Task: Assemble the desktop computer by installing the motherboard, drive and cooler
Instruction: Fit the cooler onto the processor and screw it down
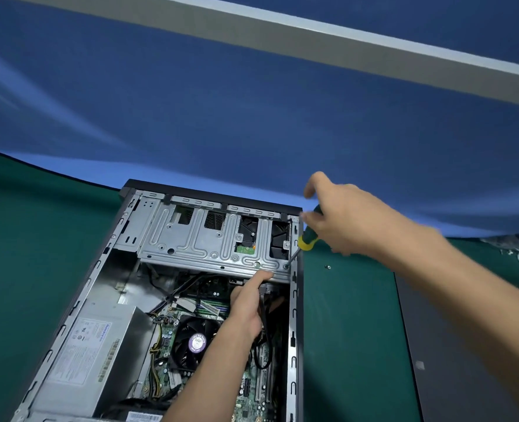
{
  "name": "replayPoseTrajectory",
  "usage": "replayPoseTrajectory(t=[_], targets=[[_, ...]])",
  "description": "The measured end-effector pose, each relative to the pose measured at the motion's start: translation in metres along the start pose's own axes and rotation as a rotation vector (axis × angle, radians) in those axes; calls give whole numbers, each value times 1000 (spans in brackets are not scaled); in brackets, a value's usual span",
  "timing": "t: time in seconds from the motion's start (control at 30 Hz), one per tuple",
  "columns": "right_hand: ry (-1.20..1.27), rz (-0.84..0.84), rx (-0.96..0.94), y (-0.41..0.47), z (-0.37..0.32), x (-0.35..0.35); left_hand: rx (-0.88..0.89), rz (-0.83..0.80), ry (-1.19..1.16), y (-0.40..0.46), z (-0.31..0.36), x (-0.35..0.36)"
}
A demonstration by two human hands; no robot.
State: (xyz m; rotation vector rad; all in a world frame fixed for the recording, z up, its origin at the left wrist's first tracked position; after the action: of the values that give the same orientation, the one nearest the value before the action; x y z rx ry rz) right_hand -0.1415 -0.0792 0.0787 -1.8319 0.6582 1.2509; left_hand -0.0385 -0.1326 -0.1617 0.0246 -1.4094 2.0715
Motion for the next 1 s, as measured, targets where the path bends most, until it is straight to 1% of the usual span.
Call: replayPoseTrajectory(t=[0.07,0.17,0.27,0.3,0.37,0.4,0.43,0.5,0.53,0.63,0.67,0.77,0.87,0.9,0.97,1.0], targets=[[-4,54,28,0,3,-2,-5,-6,-7,0,-1,0],[28,-38,26,-1,2,3,-7,-1,-3,-1,0,0],[-63,87,76,0,8,-2,1,1,-8,2,-1,-1],[-47,78,83,0,11,-1,3,5,-6,2,-1,0],[46,-9,59,-1,9,2,9,22,2,0,-1,0],[54,-22,39,-3,8,2,13,30,2,-1,-1,0],[27,1,41,-2,9,3,17,36,-6,-1,-1,0],[-52,127,77,-1,13,-1,20,34,-32,-1,0,-1],[-67,147,95,0,15,-3,21,29,-40,-2,0,0],[64,-10,83,0,17,1,23,36,-28,-3,0,0],[60,-15,72,0,18,1,24,39,-27,-3,0,0],[-8,80,108,1,21,-1,36,32,-33,-2,0,0],[66,-19,66,-1,16,4,33,35,-11,-2,0,0],[54,-8,62,-2,16,5,31,37,-6,-2,0,-1],[-46,102,100,0,17,0,22,23,9,-2,-1,-1],[-86,102,125,0,18,-2,16,12,16,-3,-1,-1]])
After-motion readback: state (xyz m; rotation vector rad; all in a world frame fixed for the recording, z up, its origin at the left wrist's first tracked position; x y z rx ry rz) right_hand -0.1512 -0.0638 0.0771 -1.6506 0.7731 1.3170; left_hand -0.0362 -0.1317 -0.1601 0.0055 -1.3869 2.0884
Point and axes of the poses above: each hand's wrist, its own y-axis towards the middle knuckle, its own x-axis out of the palm, z = x × y, the point moved 6 cm from there along y, towards the middle knuckle, and after that the axes turned 2 degrees about z, right-handed, at the moved point
